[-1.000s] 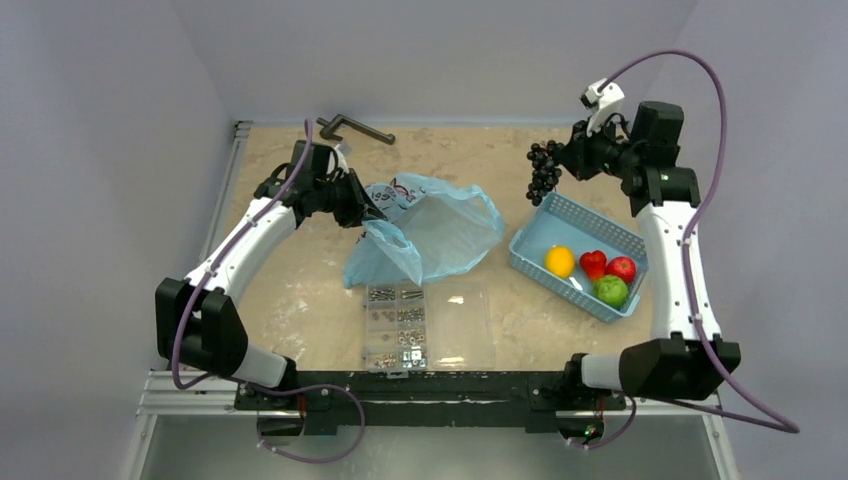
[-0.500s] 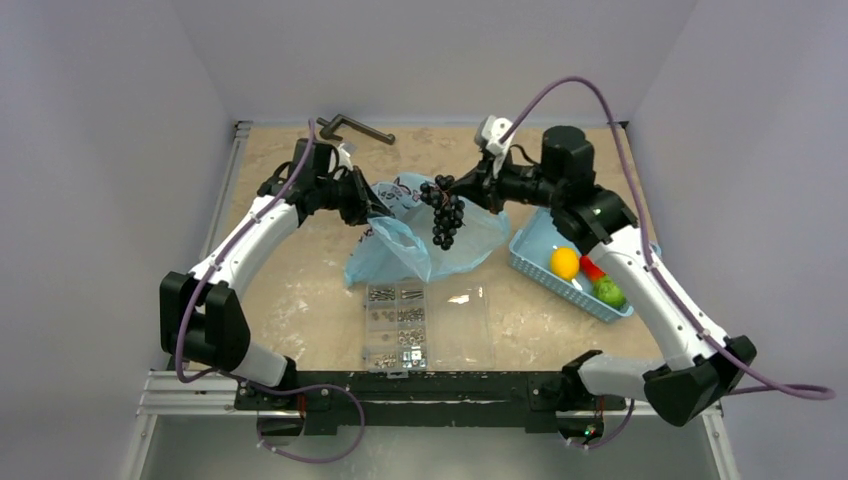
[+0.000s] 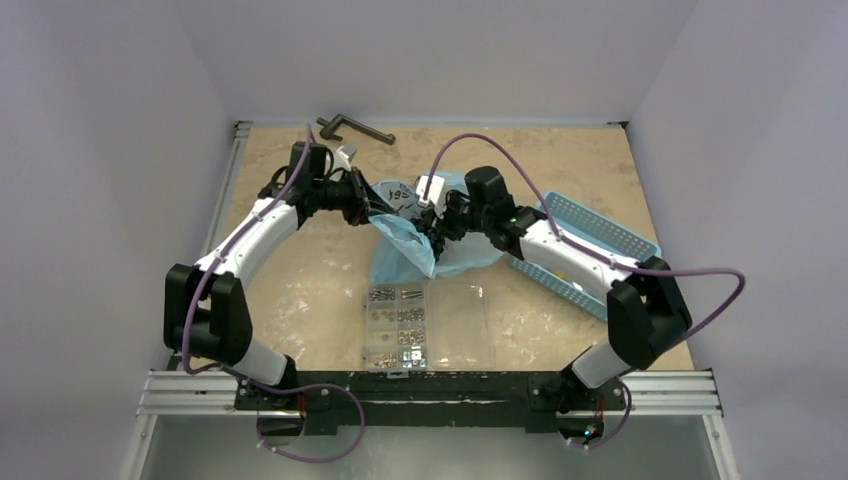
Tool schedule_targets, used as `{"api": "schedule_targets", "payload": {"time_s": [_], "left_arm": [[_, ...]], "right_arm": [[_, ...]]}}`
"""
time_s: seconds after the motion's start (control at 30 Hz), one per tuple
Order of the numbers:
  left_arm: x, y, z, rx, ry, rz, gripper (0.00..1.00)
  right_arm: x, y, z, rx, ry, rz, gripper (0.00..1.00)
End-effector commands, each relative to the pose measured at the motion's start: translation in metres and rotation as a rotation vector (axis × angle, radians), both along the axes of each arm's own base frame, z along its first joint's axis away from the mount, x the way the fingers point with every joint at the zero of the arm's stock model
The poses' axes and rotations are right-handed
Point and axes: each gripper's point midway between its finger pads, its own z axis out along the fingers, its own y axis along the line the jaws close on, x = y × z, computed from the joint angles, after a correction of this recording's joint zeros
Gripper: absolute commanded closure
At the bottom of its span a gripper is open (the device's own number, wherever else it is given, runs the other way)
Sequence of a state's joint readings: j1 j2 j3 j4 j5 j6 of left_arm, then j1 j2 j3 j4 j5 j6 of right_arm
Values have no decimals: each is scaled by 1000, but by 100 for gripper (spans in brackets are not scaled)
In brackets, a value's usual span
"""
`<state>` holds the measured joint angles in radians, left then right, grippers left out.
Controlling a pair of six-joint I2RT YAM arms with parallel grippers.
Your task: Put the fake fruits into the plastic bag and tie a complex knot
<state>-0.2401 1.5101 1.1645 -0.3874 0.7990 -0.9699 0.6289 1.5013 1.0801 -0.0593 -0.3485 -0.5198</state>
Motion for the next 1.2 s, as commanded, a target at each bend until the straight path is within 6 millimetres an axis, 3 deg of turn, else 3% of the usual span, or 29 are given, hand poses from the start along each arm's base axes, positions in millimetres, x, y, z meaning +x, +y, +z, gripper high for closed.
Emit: {"api": "schedule_targets", "payload": {"time_s": [0.0,0.03,0.1,0.3,0.37,0.5,0.7,0.83,1.0,1.17], "left_arm": [[6,11,-16,6,38,24,100],[6,14,-23,15,53,34,100],[6,18,-33,21,83,52,100],[5,23,-43,38,109,62,100],[6,23,-44,37,113,61,100],[9,22,-43,37,113,60,100],[11,23,-44,48,115,57,100],[11,24,-43,59,107,56,100],[7,26,-44,66,103,63,100],[3,27,-46,66,107,74,100]], "right_arm": [[8,11,13,-21,-9,41,53],[4,12,16,-5,10,44,42],[0,11,31,25,7,40,31],[-26,6,139,210,84,8,27],[-32,-11,169,265,125,-35,25],[-18,-73,181,300,164,-188,21],[16,-188,156,274,216,-533,21],[6,-250,99,119,311,-707,20],[-23,-298,30,-76,429,-846,14],[-39,-308,-25,-145,524,-911,10]]}}
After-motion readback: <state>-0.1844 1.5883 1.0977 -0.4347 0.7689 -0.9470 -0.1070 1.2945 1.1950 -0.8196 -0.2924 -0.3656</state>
